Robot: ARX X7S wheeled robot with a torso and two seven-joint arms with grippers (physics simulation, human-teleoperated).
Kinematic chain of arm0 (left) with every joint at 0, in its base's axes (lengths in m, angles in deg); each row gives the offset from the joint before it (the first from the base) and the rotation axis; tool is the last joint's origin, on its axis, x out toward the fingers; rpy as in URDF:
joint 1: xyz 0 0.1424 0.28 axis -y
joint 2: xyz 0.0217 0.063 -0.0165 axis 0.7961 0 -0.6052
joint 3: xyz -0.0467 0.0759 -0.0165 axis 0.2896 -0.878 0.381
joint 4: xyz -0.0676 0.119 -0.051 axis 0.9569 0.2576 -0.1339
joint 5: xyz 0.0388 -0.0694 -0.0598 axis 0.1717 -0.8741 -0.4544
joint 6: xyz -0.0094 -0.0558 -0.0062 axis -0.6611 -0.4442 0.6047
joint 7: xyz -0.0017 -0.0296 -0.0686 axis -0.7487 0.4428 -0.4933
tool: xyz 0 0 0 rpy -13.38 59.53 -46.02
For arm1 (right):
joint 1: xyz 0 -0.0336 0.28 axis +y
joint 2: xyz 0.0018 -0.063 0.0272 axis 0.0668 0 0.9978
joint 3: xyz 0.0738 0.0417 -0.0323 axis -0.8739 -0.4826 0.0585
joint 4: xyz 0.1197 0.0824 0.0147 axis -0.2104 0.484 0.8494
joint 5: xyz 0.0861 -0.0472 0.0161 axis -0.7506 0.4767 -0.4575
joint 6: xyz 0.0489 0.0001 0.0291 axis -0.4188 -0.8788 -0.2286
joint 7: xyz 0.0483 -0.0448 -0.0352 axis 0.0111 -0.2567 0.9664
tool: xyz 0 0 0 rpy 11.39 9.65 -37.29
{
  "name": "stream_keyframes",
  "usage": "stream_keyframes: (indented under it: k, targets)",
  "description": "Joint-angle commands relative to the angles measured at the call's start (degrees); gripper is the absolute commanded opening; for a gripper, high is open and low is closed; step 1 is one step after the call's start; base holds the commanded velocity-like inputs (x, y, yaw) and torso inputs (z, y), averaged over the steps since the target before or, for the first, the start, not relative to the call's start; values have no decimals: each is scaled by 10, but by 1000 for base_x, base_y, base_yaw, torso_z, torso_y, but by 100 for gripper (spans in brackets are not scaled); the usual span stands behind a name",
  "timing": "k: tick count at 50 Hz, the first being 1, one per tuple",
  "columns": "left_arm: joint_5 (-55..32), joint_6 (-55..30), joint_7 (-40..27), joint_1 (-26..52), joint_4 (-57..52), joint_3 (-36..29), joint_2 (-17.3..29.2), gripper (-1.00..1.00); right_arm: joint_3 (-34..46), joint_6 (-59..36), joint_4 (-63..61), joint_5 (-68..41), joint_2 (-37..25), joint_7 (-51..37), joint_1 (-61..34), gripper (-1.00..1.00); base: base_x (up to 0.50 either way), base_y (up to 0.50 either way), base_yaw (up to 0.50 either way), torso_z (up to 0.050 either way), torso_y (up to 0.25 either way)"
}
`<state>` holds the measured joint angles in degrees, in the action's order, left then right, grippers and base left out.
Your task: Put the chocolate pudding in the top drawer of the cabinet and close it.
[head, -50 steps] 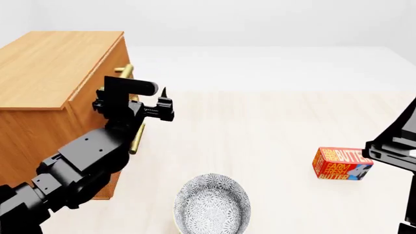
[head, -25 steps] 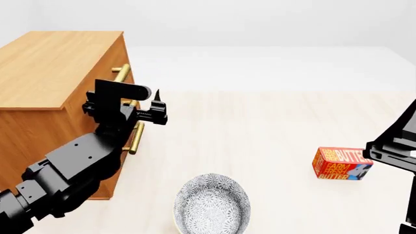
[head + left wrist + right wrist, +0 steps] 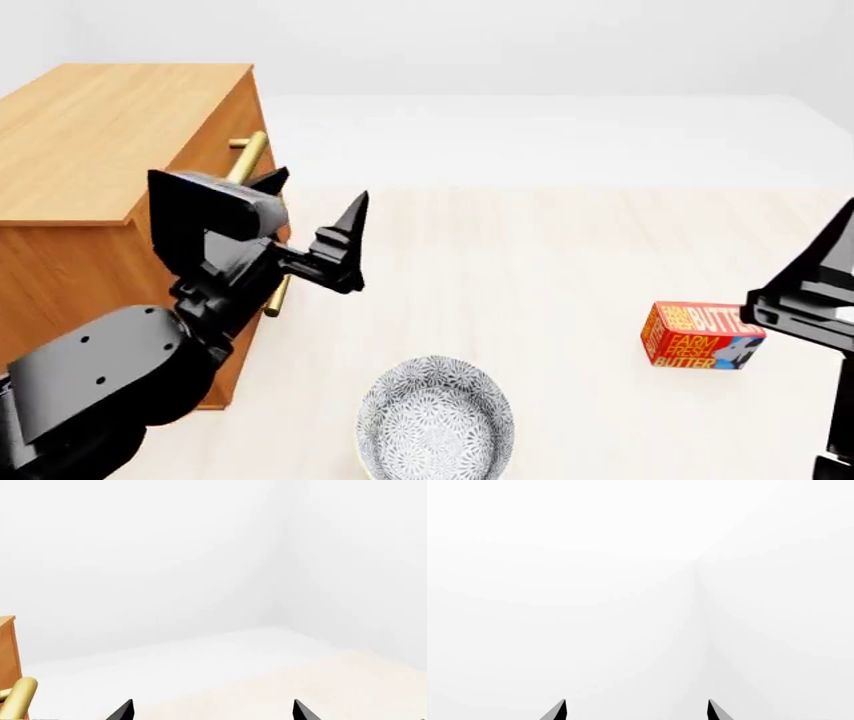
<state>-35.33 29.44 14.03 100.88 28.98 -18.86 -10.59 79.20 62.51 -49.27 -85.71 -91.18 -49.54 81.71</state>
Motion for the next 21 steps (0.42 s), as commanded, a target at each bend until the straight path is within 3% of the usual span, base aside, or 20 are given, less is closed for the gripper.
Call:
stream_keyframes:
  k: [1,9,21]
  targets:
    - [-13,44,50,-19,-117,10,61,100,3,-9,1,1,10,8,-11,100,0,0,0,0,0]
    - [30,104,31,-51,-161,24,108,100,14,-32,-11,7,19,18,-30,100,0,0,0,0,0]
    - [108,259,-22,-146,-202,37,207,100,20,-46,-82,30,-17,18,-3,100,0,0,0,0,0]
